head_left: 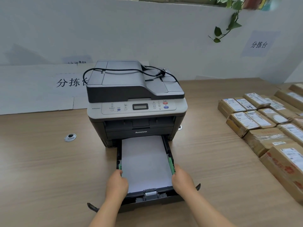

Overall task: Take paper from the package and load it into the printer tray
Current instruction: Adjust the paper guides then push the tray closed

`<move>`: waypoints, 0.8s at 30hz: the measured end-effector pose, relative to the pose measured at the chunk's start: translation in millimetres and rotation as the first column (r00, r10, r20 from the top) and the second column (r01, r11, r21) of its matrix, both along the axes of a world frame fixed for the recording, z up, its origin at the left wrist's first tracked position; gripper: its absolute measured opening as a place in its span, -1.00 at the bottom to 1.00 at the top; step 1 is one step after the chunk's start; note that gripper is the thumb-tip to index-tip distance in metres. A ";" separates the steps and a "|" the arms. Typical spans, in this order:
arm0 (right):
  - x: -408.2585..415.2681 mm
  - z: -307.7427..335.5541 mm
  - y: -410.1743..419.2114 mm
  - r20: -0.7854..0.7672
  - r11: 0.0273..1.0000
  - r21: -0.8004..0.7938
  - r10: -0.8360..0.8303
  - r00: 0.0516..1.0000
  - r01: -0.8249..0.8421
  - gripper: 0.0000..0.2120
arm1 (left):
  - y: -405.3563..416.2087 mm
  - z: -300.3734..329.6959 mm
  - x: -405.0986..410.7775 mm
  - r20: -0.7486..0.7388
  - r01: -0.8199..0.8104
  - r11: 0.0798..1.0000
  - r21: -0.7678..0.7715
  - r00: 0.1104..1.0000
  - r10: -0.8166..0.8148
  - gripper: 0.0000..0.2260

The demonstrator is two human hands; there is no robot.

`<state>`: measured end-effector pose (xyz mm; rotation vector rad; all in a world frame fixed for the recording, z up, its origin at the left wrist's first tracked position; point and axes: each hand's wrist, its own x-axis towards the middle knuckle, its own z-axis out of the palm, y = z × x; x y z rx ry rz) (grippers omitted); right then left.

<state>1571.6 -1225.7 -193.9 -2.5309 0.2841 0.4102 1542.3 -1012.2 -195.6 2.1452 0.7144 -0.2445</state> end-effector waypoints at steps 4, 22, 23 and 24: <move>-19.3 14.4 -7.6 0.174 0.993 -0.100 0.073 0.982 -0.057 -0.78 | 1.7 9.1 -12.5 -0.002 0.077 0.989 0.125 0.997 -0.077 -0.63; -82.1 33.4 -13.8 -0.059 0.860 -0.278 0.428 0.902 -0.427 -0.74 | -10.4 28.1 -77.3 -0.386 0.608 0.681 0.409 0.791 -0.475 -0.77; -82.1 31.8 -13.7 -0.072 0.855 -0.285 0.432 0.899 -0.434 -0.75 | -9.5 26.0 -78.8 -0.415 0.627 0.655 0.422 0.776 -0.475 -0.74; -81.5 30.3 -13.9 -0.080 0.851 -0.291 0.434 0.897 -0.437 -0.75 | -8.3 24.2 -79.4 -0.435 0.637 0.636 0.435 0.767 -0.471 -0.72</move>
